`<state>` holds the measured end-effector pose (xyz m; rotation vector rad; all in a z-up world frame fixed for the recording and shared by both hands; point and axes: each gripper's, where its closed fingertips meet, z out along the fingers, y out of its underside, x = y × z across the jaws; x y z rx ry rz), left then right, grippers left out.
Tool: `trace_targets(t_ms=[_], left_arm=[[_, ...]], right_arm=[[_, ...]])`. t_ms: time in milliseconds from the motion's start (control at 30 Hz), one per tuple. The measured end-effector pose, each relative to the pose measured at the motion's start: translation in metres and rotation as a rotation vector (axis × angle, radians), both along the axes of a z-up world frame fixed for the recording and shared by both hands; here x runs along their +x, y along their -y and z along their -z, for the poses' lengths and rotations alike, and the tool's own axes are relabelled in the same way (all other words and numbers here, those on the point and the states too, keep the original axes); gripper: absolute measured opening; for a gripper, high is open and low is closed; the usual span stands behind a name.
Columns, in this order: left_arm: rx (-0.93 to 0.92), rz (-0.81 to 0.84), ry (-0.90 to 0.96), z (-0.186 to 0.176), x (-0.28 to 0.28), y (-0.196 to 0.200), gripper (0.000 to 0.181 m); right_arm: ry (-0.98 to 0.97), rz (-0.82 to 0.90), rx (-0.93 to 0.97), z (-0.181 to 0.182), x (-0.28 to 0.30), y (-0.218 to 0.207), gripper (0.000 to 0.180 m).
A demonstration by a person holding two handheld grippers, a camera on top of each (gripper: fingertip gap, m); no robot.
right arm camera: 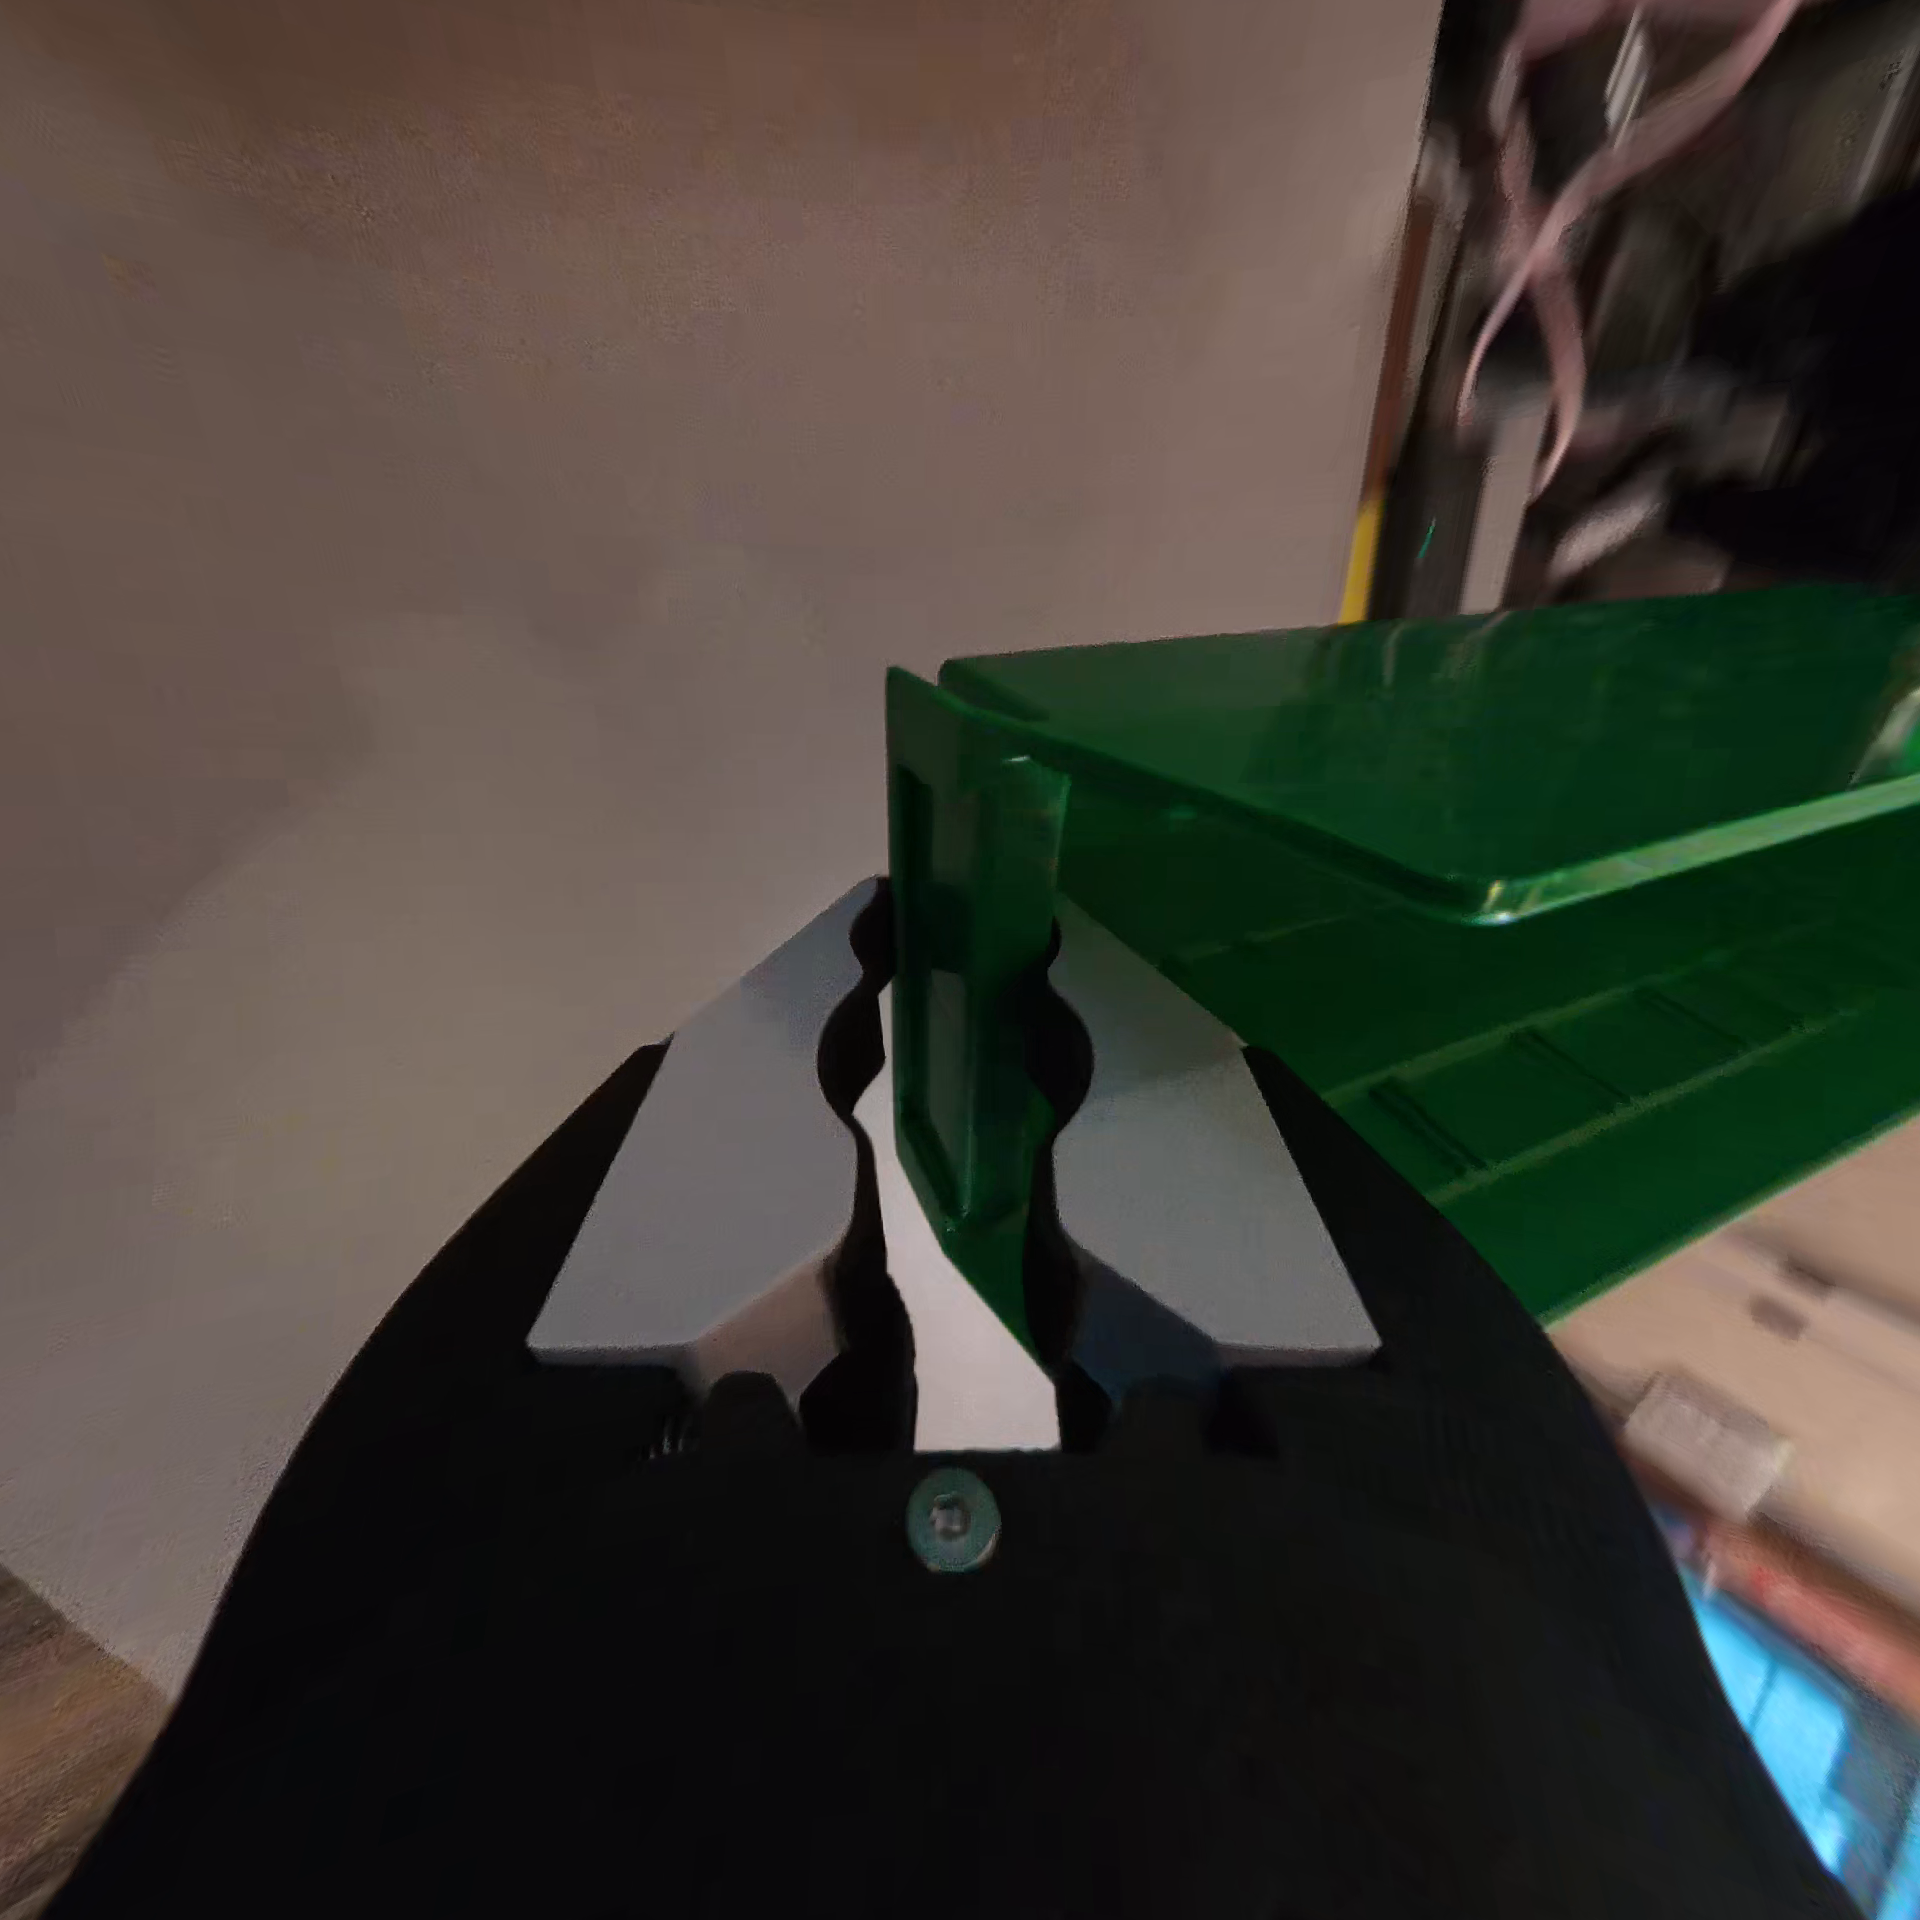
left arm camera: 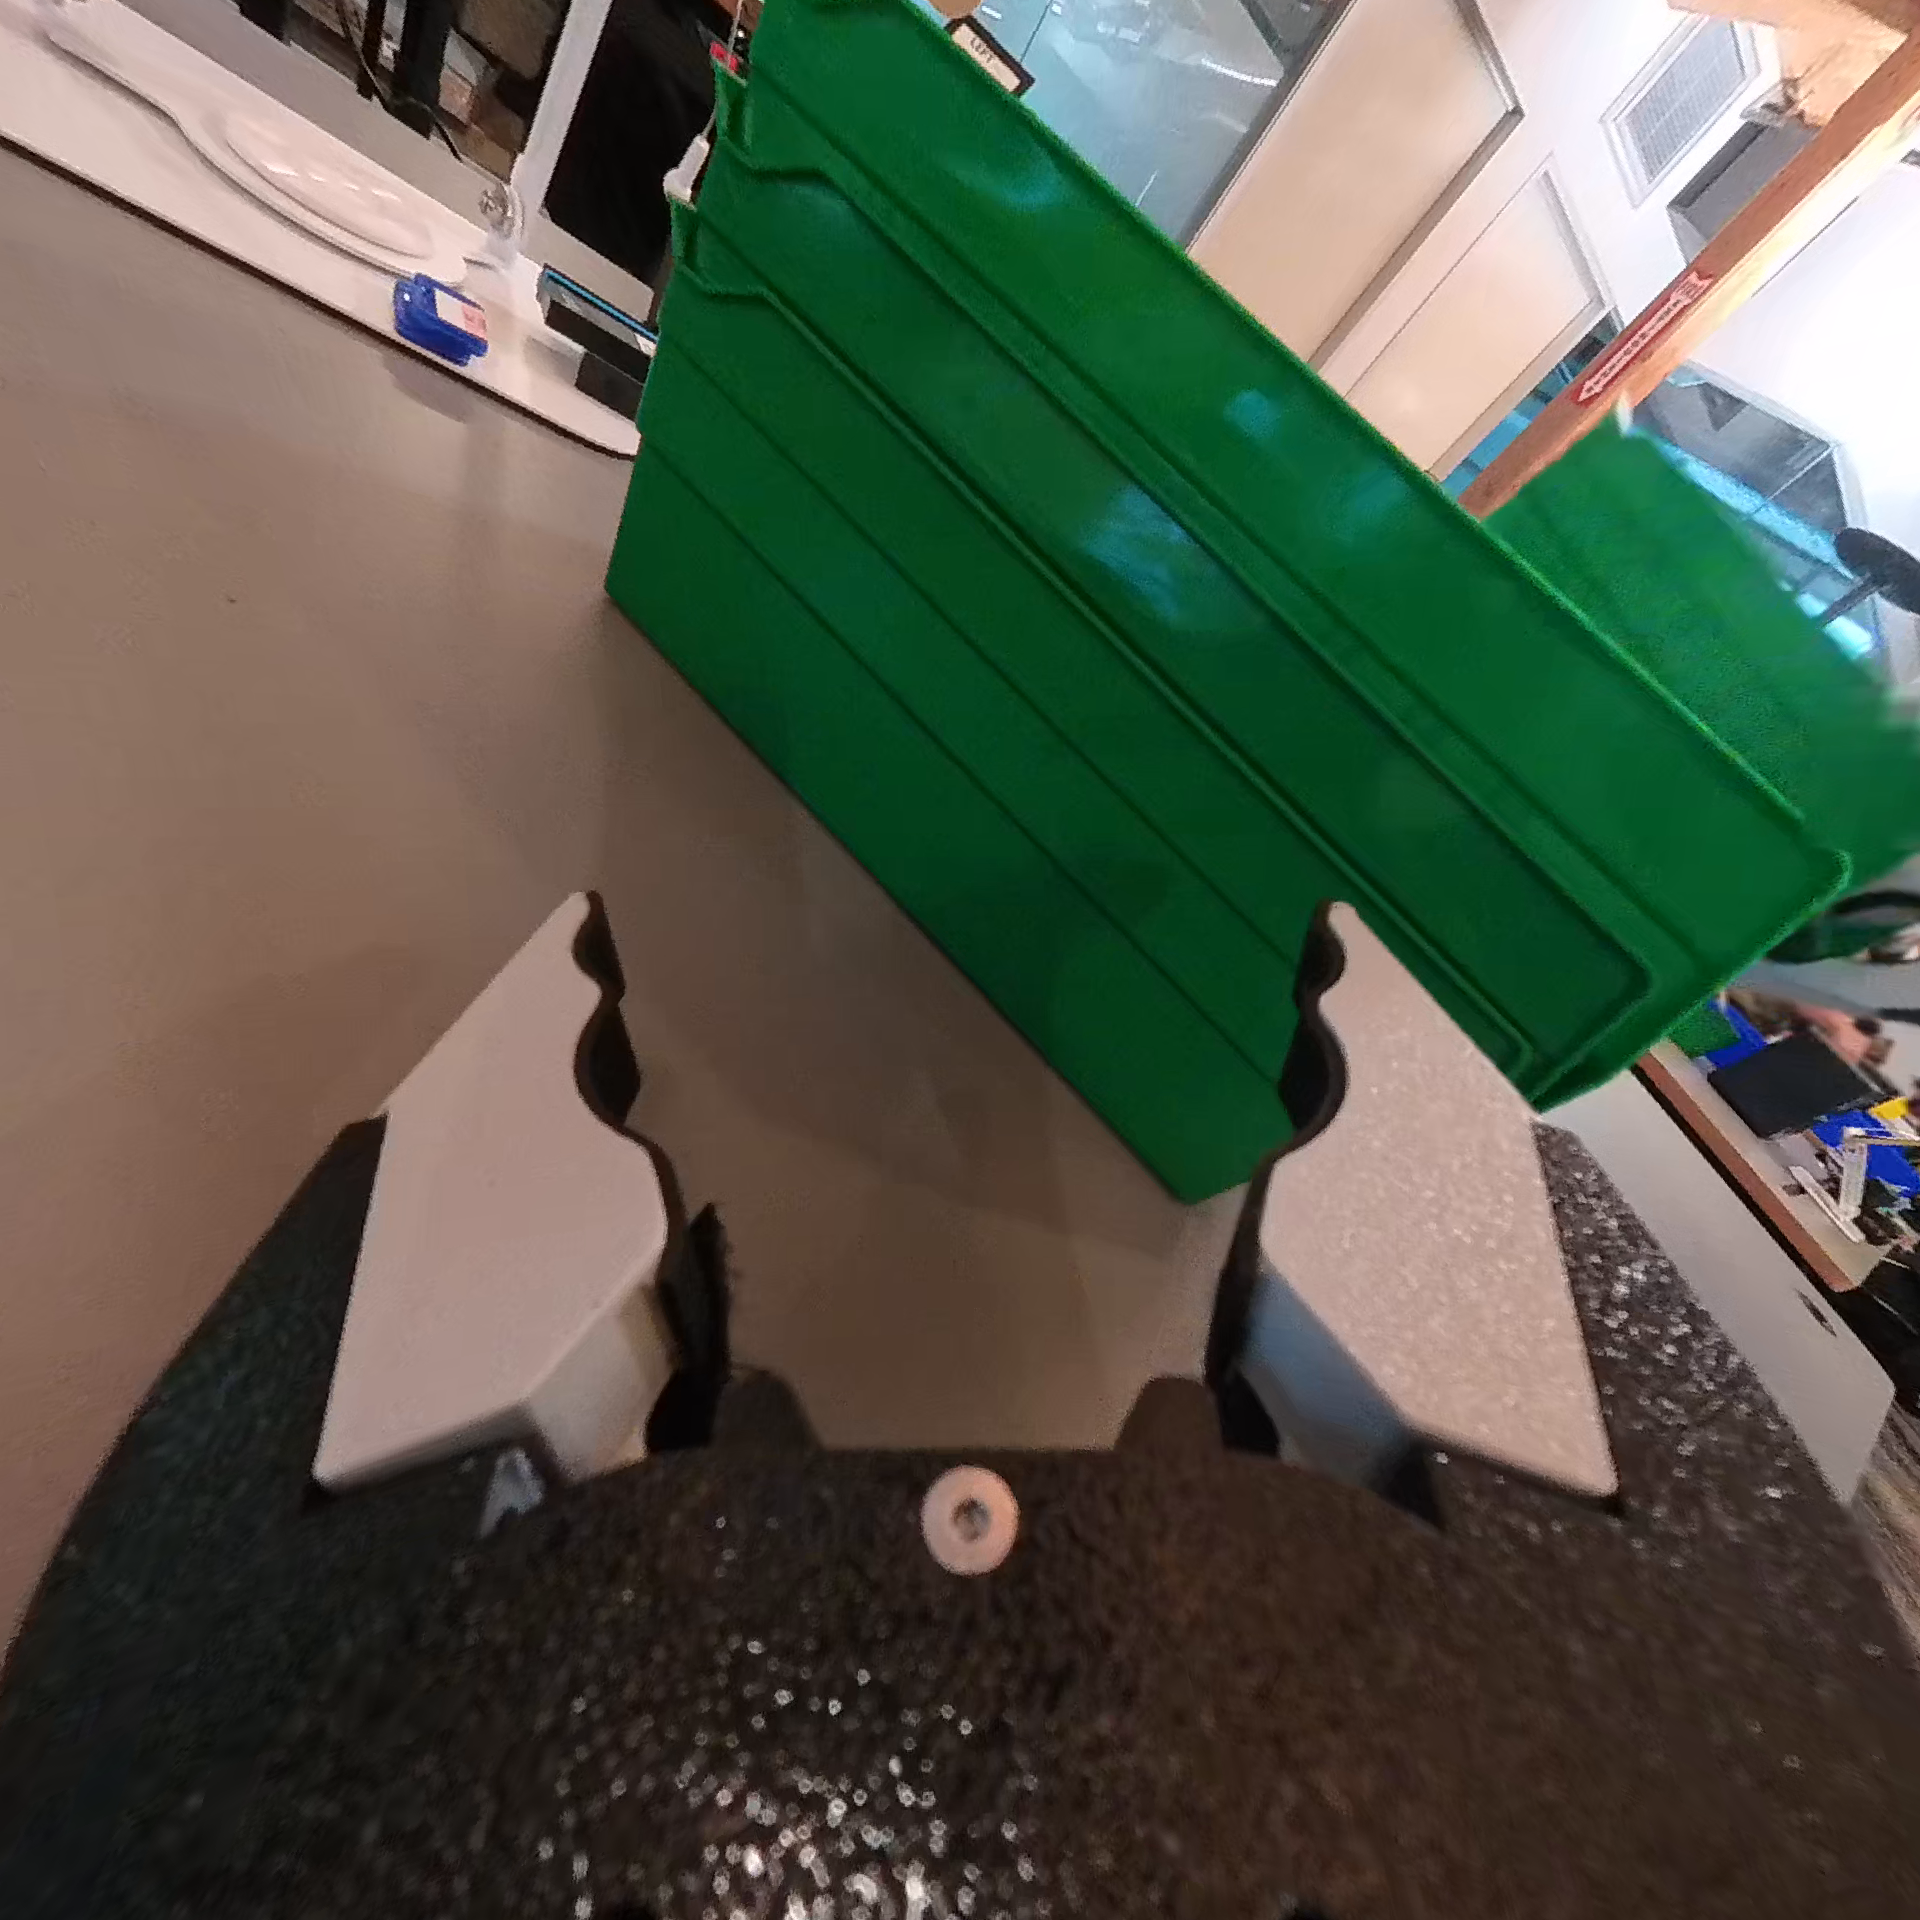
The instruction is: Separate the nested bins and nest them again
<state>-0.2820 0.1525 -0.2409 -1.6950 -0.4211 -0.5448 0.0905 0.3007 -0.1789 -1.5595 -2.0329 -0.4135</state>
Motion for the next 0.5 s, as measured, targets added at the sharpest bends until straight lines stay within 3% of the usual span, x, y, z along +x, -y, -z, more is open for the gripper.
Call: trace_targets(t_ms=[133,267,500], left_arm=[[0.009,0.013,0.008,-0.001,0.004,-0.003,0.127],[0.015,0.030,0.013,-0.002,0.009,-0.005,0.127],[0.017,0.056,0.067,-0.002,0.006,-0.001,0.128]], right_arm=[[-0.055,-0.333,-0.021,-0.050,-0.093,0.071,0.022],[-0.021,-0.606,0.008,-0.063,-0.163,0.112,0.023],[0.118,-0.696,0.045,-0.044,-0.221,0.123,0.025]])
